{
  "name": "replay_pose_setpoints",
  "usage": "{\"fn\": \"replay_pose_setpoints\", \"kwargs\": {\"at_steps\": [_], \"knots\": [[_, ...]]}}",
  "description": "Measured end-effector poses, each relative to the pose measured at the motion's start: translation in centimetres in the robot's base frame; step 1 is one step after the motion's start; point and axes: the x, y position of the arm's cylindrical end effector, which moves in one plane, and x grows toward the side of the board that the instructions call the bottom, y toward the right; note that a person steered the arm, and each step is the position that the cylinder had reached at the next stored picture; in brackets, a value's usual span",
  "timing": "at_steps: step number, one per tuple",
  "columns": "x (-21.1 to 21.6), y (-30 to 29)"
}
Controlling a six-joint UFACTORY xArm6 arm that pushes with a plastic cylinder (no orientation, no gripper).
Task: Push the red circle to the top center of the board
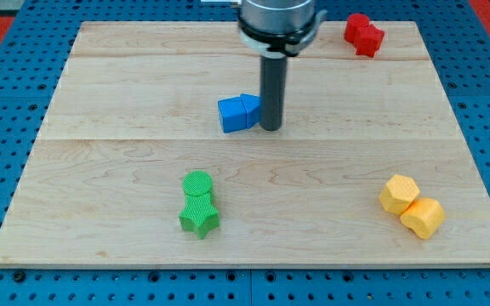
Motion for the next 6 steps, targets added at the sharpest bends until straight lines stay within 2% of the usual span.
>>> {"fn": "replay_pose_setpoints", "kwargs": {"at_steps": [3, 5, 6], "knots": [[-3.6, 19.8], [-7.9, 29.4], [-10.2, 29.6]]}}
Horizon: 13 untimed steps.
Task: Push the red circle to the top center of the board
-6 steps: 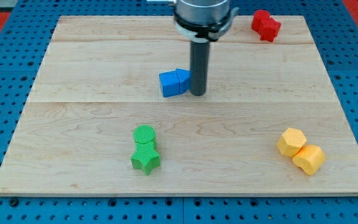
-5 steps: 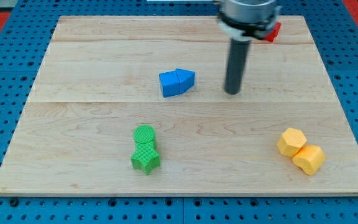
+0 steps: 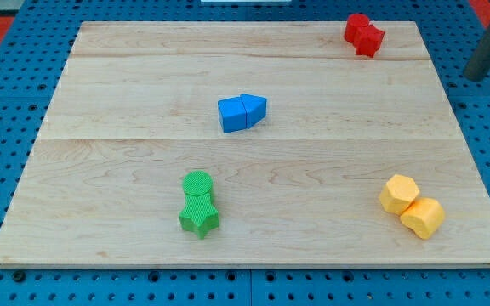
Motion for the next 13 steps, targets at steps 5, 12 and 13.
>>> {"fn": "replay_pose_setpoints", "kwargs": {"at_steps": [5, 12, 13], "knots": [[-10.4, -9.7], [-11.2, -23.6], [-8.8, -20.4]]}}
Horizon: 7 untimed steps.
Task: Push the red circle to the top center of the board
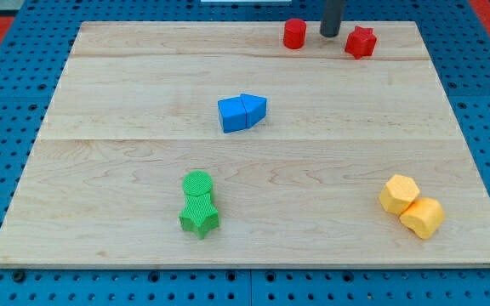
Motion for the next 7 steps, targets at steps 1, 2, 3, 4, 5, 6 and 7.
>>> {"fn": "replay_pose_setpoints", "kwargs": {"at_steps": [1, 2, 3, 4, 5, 6, 7], "knots": [[0.7, -5.4], [0.7, -8.7], [-0.9, -4.5], [-3.6, -4.6], [-3.5, -7.7], [-3.5, -9.1], [-3.6, -7.1]]}}
